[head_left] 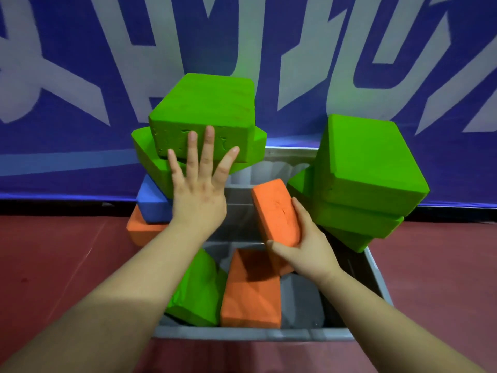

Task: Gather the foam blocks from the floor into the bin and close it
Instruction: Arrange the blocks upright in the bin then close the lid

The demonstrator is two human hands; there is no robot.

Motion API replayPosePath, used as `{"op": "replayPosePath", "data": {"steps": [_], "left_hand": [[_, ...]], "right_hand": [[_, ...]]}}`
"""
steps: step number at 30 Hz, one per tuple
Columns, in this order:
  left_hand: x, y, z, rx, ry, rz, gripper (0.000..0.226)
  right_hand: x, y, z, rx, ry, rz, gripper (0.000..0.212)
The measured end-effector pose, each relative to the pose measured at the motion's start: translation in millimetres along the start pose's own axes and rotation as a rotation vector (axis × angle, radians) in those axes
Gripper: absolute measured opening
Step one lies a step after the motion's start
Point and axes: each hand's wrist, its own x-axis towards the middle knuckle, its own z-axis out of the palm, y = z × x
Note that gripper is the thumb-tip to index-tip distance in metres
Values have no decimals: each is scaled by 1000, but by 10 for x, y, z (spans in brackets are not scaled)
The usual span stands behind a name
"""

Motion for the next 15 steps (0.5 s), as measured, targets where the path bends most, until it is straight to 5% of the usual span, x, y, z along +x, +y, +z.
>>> {"op": "replayPosePath", "data": {"steps": [15], "left_hand": [[-58,321,-54,-42,-83,77,98]], "right_hand": [[-167,1039,287,29,-102,422,106]]}}
